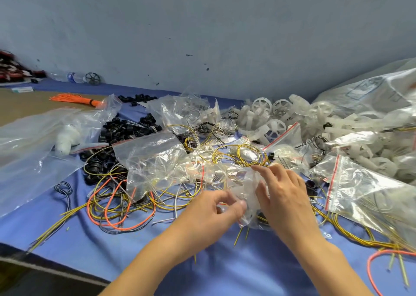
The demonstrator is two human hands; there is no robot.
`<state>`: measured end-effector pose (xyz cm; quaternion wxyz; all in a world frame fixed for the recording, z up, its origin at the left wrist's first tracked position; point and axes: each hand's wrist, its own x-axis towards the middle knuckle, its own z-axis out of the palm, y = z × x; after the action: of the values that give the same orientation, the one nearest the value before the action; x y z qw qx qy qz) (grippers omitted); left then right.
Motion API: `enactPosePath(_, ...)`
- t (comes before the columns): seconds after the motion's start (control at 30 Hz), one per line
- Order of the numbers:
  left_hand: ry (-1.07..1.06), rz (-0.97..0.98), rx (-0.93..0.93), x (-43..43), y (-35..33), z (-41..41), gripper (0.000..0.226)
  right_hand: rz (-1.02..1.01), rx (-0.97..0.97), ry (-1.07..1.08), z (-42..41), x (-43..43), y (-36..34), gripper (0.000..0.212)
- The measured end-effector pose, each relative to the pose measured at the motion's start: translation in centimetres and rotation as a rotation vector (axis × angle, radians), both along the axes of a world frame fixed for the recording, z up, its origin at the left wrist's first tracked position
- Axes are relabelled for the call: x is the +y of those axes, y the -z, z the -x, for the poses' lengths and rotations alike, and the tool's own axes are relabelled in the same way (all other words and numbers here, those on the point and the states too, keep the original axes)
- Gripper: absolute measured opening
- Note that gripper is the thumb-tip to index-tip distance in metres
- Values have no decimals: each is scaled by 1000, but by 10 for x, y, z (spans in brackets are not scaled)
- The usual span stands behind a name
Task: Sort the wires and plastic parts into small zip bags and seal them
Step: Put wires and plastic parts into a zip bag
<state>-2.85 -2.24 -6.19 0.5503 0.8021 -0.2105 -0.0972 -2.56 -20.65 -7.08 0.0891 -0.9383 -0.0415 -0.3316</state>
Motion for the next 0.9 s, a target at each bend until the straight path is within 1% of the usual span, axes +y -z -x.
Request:
enactPosePath(0.07,-8,49,-30,4,-2,0,27,14,-1,3,-2,-2,1,44)
enactPosePath(0.17,45,152,44,20,-14,-4,26,16,6,15,-4,-7,2,51)
enactPosePath(0.23,57,147,57,33,-17,-5,27,20,-8,15,-4,-10,3,58)
enactPosePath(0.3,0,151,56,42,-17,-7,26,32,-14,1,-4,-12,4,62)
enactPosePath(0.4,-137,239,68,51,-15,-14,25,25,-19,-13,-2,-12,4,63)
enactPosePath(0.47,-268,306,23,62,-15,-23,27,15,-39,-25,0,-10,3,61)
enactPosePath(0.6,-722,448,-81,96,-19,-46,27,-20,-92,-86,6,-2,0,60)
enactPosePath(0.63,-802,444,-105,105,-19,-50,26,-58,-106,-100,7,-2,-3,60)
enactPosePath(0.7,-870,417,-137,116,-18,-54,25,-206,-132,-124,5,-5,-10,60)
enactPosePath(0.8,-823,398,-175,114,-15,-53,23,-595,-172,-127,1,-13,-20,59)
enactPosePath(0.9,-864,290,-238,114,-12,-55,19,-966,-189,-119,-3,-19,-29,56)
